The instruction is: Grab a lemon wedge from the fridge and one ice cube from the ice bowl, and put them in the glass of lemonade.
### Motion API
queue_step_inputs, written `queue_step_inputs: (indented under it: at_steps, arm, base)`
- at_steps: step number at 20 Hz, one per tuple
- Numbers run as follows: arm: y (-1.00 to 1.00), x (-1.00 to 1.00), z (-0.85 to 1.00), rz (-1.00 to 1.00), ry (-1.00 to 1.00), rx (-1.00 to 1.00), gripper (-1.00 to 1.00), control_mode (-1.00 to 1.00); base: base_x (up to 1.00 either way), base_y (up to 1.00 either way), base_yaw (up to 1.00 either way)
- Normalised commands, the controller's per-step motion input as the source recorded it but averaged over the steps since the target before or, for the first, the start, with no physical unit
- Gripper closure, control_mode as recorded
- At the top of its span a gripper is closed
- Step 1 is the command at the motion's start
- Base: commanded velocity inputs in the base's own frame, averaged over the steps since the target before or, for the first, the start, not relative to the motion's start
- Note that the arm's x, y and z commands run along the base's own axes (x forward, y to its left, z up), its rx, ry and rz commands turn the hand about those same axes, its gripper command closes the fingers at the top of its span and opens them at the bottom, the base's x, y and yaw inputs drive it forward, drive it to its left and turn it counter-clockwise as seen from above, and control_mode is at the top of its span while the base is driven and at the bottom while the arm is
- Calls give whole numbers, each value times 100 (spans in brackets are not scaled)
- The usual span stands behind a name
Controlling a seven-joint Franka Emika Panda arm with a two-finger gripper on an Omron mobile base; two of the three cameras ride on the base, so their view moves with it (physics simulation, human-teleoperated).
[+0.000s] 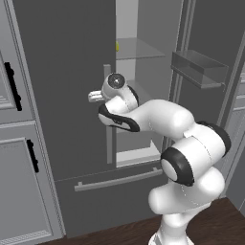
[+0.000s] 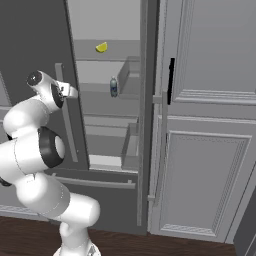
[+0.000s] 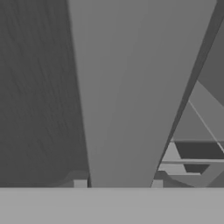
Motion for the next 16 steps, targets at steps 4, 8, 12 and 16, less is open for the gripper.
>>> queue_step_inputs:
  at_steps: [4, 8, 12, 16]
  arm:
    - [46, -41, 21, 4, 0, 0, 100, -100]
    - [59, -76, 34, 7, 0, 1, 100, -100]
    - [72, -99, 30, 11, 0, 0, 100, -100]
    - [68, -100, 28, 13, -1, 0, 100, -100]
  base:
    - [0, 0, 0]
    - [0, 0, 0]
    - [0, 0, 0]
    - [0, 0, 0]
